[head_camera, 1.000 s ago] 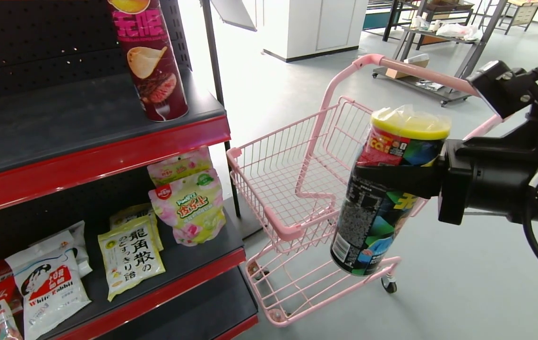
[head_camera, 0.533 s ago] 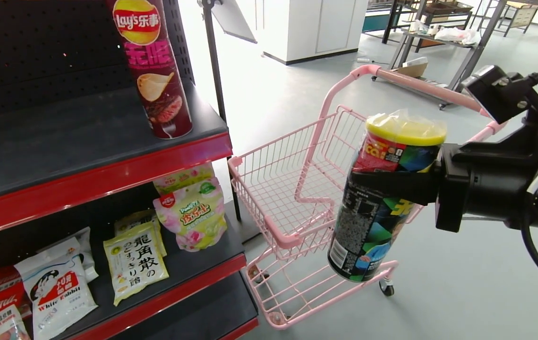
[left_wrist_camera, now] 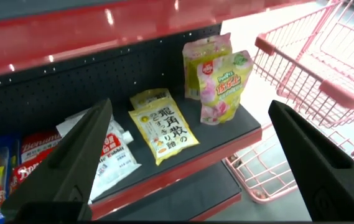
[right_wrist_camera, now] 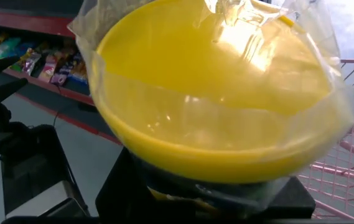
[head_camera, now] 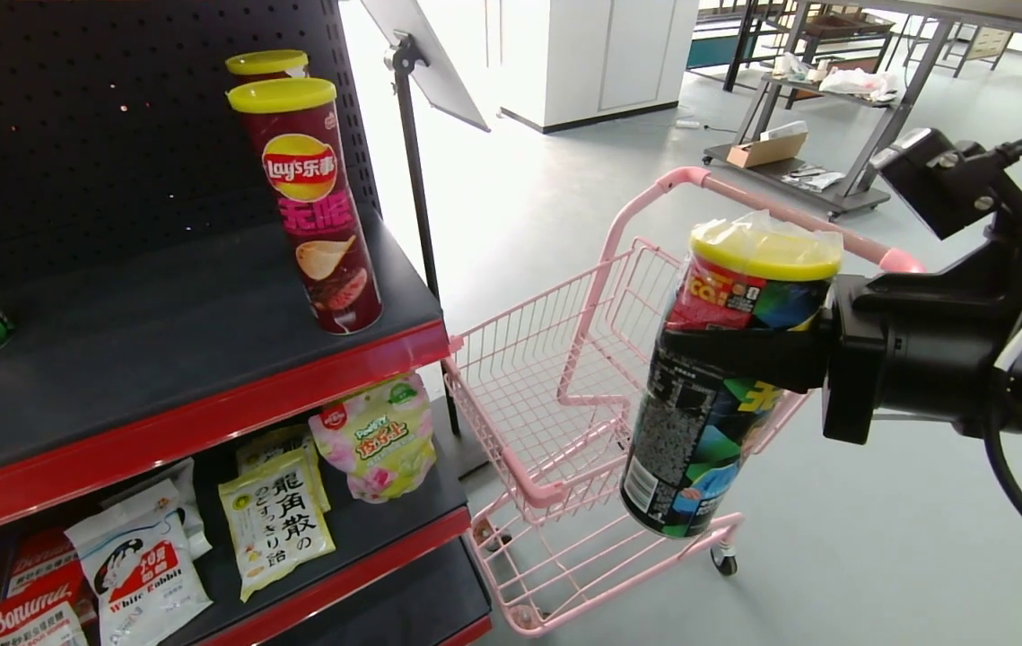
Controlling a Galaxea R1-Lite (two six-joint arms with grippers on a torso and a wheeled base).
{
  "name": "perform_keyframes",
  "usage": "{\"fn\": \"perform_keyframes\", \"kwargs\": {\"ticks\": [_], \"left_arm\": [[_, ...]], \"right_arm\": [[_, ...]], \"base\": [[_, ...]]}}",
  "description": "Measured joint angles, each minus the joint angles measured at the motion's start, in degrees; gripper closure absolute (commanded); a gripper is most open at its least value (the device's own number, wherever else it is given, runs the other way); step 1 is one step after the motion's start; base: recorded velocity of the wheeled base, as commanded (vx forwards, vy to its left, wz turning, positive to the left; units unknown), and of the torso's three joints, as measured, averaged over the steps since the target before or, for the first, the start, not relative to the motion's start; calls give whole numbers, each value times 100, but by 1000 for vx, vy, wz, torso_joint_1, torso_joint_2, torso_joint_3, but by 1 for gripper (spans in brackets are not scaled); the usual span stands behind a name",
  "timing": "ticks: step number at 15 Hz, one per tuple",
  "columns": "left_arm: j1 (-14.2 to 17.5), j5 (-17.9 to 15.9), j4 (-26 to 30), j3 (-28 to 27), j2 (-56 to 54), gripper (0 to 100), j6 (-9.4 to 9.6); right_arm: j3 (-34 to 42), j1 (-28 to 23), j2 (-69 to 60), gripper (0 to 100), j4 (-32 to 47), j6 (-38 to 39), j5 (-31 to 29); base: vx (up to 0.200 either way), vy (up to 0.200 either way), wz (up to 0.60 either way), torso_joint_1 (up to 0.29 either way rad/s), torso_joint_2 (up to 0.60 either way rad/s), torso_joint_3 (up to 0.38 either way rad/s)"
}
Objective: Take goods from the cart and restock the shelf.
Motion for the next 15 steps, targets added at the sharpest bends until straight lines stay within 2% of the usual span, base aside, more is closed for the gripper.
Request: {"fn": "perform_keyframes", "kwargs": {"ticks": [4,10,15], "left_arm": [[-2,-1,0,-2,0,0,2],[-5,-1,2,-2,0,0,5],[-2,-1,0,0,0,0,2]], "right_arm": [[24,-7,12,100,-1,-49,0],[140,-20,26,100,0,-49,-4],[386,-22,28,100,-11,-49,-299]], "base": [[0,0,0,217,-563,-347],[0,0,0,164,-399,-240],[0,0,0,29,-68,-37]]}}
